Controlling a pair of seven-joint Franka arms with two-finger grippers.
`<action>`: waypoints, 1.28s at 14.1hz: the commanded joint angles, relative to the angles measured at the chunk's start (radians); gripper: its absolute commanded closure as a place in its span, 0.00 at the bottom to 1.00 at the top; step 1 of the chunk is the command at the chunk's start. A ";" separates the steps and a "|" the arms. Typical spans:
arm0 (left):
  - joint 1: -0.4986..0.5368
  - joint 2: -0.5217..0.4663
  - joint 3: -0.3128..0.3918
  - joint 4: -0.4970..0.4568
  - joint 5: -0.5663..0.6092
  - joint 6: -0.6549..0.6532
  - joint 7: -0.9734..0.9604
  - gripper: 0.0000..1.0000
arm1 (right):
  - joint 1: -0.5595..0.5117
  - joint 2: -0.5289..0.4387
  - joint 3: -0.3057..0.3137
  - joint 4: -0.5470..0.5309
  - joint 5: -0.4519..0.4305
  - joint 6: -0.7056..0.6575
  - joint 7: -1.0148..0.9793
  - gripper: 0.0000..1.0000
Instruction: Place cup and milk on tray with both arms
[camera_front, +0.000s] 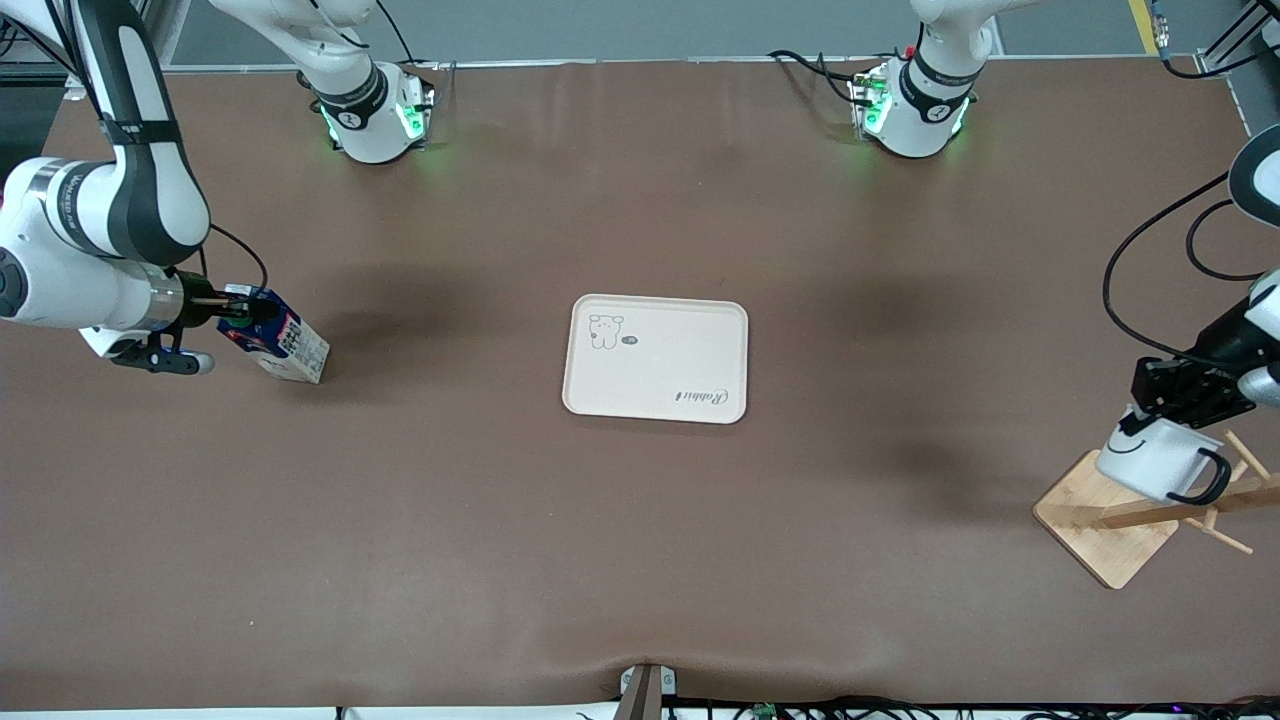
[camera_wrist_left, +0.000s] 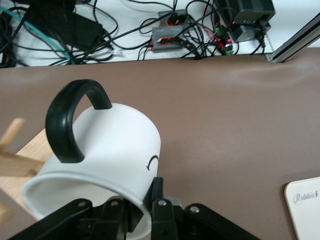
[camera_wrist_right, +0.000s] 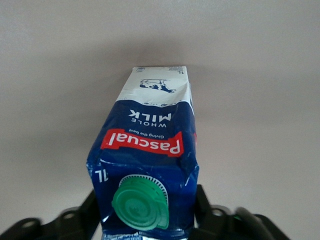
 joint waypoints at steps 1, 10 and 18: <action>0.000 0.040 -0.020 0.057 -0.007 0.000 -0.013 1.00 | -0.018 -0.029 0.013 -0.030 0.018 0.014 0.007 0.65; -0.234 0.020 -0.030 0.054 0.295 -0.003 -0.621 1.00 | -0.017 -0.025 0.014 0.100 0.018 -0.142 0.008 0.71; -0.537 0.132 -0.036 0.059 0.430 -0.032 -1.080 1.00 | -0.012 -0.009 0.014 0.269 0.016 -0.331 0.001 0.73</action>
